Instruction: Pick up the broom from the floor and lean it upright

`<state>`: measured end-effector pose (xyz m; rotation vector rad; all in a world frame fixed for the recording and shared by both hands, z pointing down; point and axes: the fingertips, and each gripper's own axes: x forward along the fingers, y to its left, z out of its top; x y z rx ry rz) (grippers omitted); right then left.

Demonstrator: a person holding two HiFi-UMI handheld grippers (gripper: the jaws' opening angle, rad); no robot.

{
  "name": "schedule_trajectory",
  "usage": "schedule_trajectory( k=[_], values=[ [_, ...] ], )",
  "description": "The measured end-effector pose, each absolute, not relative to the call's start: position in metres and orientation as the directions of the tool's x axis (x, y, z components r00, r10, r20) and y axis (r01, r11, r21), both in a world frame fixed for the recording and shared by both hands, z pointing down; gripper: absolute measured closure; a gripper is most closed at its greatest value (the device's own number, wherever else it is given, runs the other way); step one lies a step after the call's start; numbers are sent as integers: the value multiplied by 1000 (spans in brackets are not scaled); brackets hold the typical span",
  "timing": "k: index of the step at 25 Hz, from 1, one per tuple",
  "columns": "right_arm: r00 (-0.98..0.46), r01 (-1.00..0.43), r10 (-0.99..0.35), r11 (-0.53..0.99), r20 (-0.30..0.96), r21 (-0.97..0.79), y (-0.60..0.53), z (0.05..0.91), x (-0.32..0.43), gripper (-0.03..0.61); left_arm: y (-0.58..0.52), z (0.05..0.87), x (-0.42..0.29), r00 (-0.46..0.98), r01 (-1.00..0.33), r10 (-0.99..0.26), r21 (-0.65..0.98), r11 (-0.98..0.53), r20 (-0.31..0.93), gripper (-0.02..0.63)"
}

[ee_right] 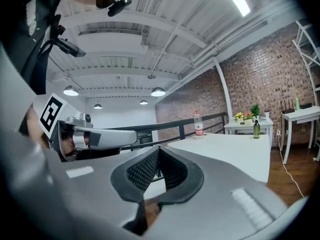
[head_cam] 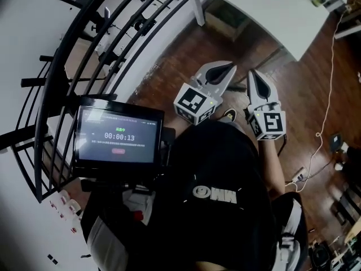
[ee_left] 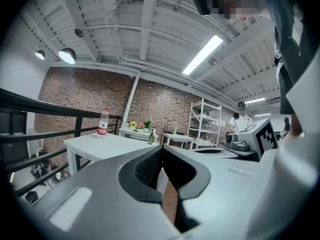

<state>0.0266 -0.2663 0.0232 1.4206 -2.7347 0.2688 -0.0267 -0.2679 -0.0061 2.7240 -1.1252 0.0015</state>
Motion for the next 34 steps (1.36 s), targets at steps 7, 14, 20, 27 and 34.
schedule_trajectory(
  k=[7, 14, 20, 27, 34],
  values=[
    [-622, -783, -775, 613, 108, -106, -267, 16, 11, 575, -271, -13, -36, 688, -719, -722, 190, -668, 67, 595],
    [-593, -805, -795, 588, 127, -72, -269, 1, 26, 575, -272, -31, -12, 720, -688, -691, 202, -697, 65, 595],
    [-598, -801, -791, 594, 132, -70, -266, 13, 21, 575, -269, -19, -12, 727, -680, -684, 207, -704, 63, 595],
    [-592, -805, -791, 591, 155, -59, -261, 23, 25, 575, -264, -6, -9, 730, -675, -681, 231, -701, 63, 595],
    [-583, -813, -804, 580, 116, -62, -270, 15, 21, 575, -271, -13, -12, 741, -665, -669, 212, -716, 60, 595]
  ],
)
